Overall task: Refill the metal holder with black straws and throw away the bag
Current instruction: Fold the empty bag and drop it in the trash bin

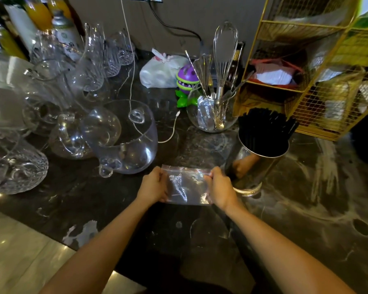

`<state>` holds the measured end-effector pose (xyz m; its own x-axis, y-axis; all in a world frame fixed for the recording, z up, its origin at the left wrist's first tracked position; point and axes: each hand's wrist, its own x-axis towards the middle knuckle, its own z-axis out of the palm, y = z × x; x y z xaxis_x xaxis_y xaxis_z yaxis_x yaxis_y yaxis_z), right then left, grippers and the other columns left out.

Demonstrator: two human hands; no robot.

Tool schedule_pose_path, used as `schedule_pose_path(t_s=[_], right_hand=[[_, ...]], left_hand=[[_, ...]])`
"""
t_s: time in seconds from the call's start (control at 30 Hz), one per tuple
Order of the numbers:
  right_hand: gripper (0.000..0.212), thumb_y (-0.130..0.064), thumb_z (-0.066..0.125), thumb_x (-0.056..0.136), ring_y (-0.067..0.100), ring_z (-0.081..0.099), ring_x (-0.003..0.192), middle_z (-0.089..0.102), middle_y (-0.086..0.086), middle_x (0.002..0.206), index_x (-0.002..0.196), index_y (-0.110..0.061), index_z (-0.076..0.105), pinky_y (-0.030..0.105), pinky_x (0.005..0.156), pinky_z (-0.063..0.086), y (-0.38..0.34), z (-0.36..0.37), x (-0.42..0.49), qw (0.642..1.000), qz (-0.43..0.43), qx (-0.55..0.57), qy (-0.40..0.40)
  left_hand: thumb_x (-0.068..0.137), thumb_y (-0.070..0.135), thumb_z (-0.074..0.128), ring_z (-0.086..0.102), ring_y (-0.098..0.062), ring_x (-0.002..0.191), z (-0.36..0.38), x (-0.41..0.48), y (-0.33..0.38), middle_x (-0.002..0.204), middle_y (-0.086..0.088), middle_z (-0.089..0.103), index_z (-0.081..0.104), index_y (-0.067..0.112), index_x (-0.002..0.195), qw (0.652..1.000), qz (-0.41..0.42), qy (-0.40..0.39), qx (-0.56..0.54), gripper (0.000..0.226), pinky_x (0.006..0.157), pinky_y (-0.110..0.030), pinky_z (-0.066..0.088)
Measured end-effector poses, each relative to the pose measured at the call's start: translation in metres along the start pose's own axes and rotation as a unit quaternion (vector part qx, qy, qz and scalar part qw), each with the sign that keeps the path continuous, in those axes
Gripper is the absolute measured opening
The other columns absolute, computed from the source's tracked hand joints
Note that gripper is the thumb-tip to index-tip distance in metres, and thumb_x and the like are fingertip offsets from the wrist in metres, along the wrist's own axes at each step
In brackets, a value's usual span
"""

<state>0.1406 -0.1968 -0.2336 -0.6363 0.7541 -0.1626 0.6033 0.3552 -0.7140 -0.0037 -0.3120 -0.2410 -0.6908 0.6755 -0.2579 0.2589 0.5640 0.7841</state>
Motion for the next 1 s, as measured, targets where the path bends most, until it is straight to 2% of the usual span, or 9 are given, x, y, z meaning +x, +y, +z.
schedule_pose_path(t_s=[0.1,0.17,0.33,0.43,0.53,0.63,0.73,0.83,1.0], right_hand=[[0.021,-0.02,0.038,0.093,0.034,0.061,0.085,0.062,0.026,0.1,0.107,-0.004,0.037,0.051,0.074,0.054,-0.007,0.001,0.005,0.998,0.009,-0.064,-0.026],[0.023,-0.022,0.038,0.093,0.039,0.06,0.094,0.061,0.026,0.105,0.108,-0.004,0.035,0.047,0.076,0.053,-0.01,0.002,0.008,0.994,0.006,-0.11,-0.027],[0.035,-0.027,0.045,0.09,0.038,0.063,0.09,0.066,0.021,0.102,0.114,-0.007,0.029,0.04,0.067,0.048,-0.011,0.008,0.008,0.97,-0.042,-0.238,0.03],[0.035,-0.024,0.048,0.089,0.036,0.065,0.087,0.067,0.017,0.101,0.114,-0.01,0.027,0.04,0.066,0.049,-0.01,0.01,0.008,0.967,-0.058,-0.24,0.061],[0.025,-0.012,0.046,0.089,0.034,0.063,0.091,0.063,0.015,0.107,0.11,-0.011,0.033,0.04,0.071,0.05,-0.01,0.011,0.008,0.965,-0.097,-0.235,0.067],[0.017,-0.011,0.043,0.09,0.022,0.06,0.097,0.06,0.01,0.11,0.107,-0.012,0.045,0.03,0.079,0.048,-0.006,0.015,0.004,0.958,-0.174,-0.226,0.026],[0.025,-0.018,0.044,0.089,0.019,0.055,0.105,0.061,0.01,0.115,0.112,-0.012,0.052,0.027,0.09,0.042,-0.004,0.015,0.0,0.96,-0.215,-0.179,-0.025],[0.037,-0.024,0.046,0.085,0.024,0.047,0.116,0.056,0.011,0.126,0.118,-0.01,0.052,0.033,0.099,0.035,0.0,0.013,-0.007,0.938,-0.261,-0.217,-0.067],[0.064,-0.015,0.047,0.082,0.021,0.008,0.142,0.017,0.01,0.153,0.14,-0.009,0.019,0.029,0.113,-0.001,0.009,0.012,-0.013,0.902,-0.259,-0.3,-0.169]], left_hand=[[0.089,0.024,0.042,0.063,-0.036,0.076,0.001,0.001,0.002,0.089,-0.021,0.063,0.044,0.01,0.089,0.998,-0.016,0.029,0.062,0.014,0.07,-0.047,0.054],[0.088,0.029,0.042,0.06,-0.042,0.085,0.002,0.002,0.002,0.093,-0.021,0.063,0.04,0.009,0.097,0.982,0.012,0.064,0.175,0.021,0.073,-0.048,0.05],[0.085,0.016,0.048,0.06,-0.04,0.077,0.002,-0.002,0.001,0.095,-0.019,0.061,0.045,0.006,0.097,0.94,0.138,0.112,0.293,0.017,0.059,-0.042,0.045],[0.08,0.002,0.053,0.059,-0.039,0.071,0.001,-0.003,0.0,0.089,-0.022,0.06,0.056,-0.001,0.091,0.919,0.23,0.08,0.309,0.012,0.054,-0.04,0.046],[0.078,0.0,0.055,0.061,-0.036,0.081,-0.003,-0.004,0.0,0.096,-0.023,0.063,0.062,0.001,0.097,0.908,0.277,0.023,0.314,0.02,0.066,-0.041,0.052],[0.078,0.0,0.053,0.064,-0.035,0.089,-0.009,-0.007,0.002,0.105,-0.021,0.066,0.064,0.006,0.101,0.891,0.321,-0.018,0.321,0.026,0.077,-0.042,0.054],[0.085,0.019,0.049,0.061,-0.03,0.098,-0.012,-0.011,0.001,0.116,-0.014,0.063,0.055,0.015,0.114,0.875,0.322,-0.05,0.357,0.03,0.084,-0.04,0.048],[0.083,0.044,0.045,0.052,-0.026,0.114,-0.012,-0.014,-0.005,0.13,-0.007,0.053,0.041,0.023,0.126,0.855,0.301,-0.085,0.414,0.047,0.093,-0.037,0.038],[0.08,0.044,0.042,0.032,-0.026,0.132,-0.01,-0.016,-0.012,0.144,-0.011,0.035,0.024,0.023,0.136,0.807,0.296,-0.12,0.497,0.062,0.106,-0.039,0.026]])
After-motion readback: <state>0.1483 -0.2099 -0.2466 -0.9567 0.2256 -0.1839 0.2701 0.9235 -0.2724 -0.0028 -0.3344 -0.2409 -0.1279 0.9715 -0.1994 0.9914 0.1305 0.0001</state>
